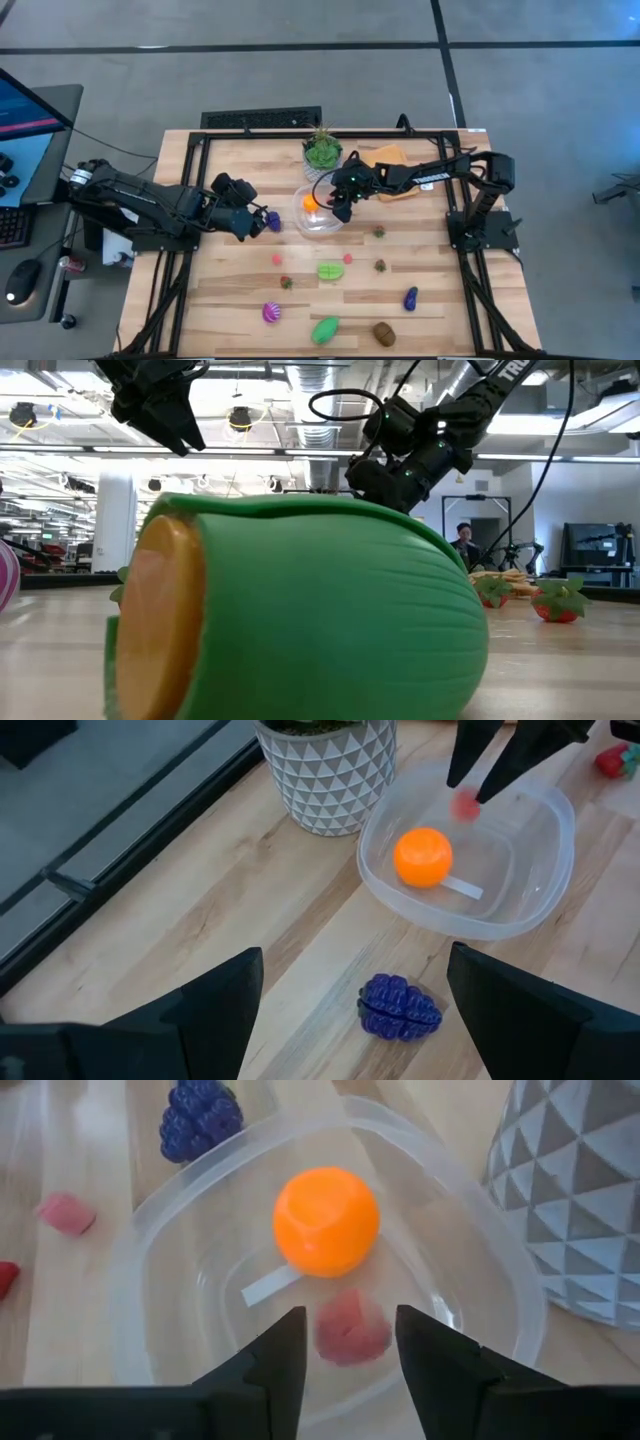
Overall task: Pick and placing Produce into tupperware
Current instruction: Put the top right pink peach into the transparent bin, then put the left peach into the transparent bin
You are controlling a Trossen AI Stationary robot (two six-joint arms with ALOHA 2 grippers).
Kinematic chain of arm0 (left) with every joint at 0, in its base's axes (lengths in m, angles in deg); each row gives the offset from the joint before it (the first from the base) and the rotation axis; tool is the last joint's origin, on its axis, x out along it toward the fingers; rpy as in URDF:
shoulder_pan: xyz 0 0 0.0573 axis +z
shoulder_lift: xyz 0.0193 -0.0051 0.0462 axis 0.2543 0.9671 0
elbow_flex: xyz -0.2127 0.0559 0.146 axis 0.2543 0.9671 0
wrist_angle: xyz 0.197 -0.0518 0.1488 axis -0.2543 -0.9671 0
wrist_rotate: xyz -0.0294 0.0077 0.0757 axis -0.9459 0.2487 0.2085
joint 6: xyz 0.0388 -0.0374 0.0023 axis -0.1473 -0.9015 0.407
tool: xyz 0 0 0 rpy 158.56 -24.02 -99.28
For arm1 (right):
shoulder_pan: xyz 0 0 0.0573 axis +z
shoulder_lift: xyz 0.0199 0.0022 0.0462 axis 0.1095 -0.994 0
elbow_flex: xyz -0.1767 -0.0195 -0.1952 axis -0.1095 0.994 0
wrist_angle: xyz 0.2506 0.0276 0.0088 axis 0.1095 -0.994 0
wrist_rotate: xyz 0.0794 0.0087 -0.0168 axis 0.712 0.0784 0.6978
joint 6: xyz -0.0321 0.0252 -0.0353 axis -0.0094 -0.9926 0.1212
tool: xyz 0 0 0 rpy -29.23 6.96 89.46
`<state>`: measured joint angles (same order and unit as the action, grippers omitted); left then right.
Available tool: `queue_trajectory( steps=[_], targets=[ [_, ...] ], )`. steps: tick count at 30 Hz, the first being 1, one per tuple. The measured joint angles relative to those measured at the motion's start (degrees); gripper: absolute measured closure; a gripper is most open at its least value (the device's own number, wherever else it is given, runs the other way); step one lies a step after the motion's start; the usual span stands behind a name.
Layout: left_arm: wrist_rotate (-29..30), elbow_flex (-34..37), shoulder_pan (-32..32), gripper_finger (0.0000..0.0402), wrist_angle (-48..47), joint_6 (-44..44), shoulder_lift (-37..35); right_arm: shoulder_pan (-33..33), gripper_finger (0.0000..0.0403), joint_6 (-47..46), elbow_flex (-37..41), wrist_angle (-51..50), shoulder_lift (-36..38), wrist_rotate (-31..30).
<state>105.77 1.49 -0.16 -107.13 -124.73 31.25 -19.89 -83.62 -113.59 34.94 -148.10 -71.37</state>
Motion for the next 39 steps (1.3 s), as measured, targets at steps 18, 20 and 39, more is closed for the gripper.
queue_trajectory(
  steps=[18, 20, 39],
  targets=[
    [0.43, 0.00, -1.60, 0.0095, 0.01, 0.20, 0.00, 2.17, 0.0180, 1.95, -0.02, -9.33, 10.50, 4.62],
    [0.33, 0.00, -1.68, 0.0095, 0.00, 1.30, 0.00, 3.43, 0.0183, 2.55, -0.02, -11.69, 13.57, 4.69],
    [-14.97, 8.95, -11.25, 0.0095, 3.51, 0.29, 0.02, 20.40, 0.0214, -6.36, 0.00, -28.78, 29.09, -2.65]
  ],
)
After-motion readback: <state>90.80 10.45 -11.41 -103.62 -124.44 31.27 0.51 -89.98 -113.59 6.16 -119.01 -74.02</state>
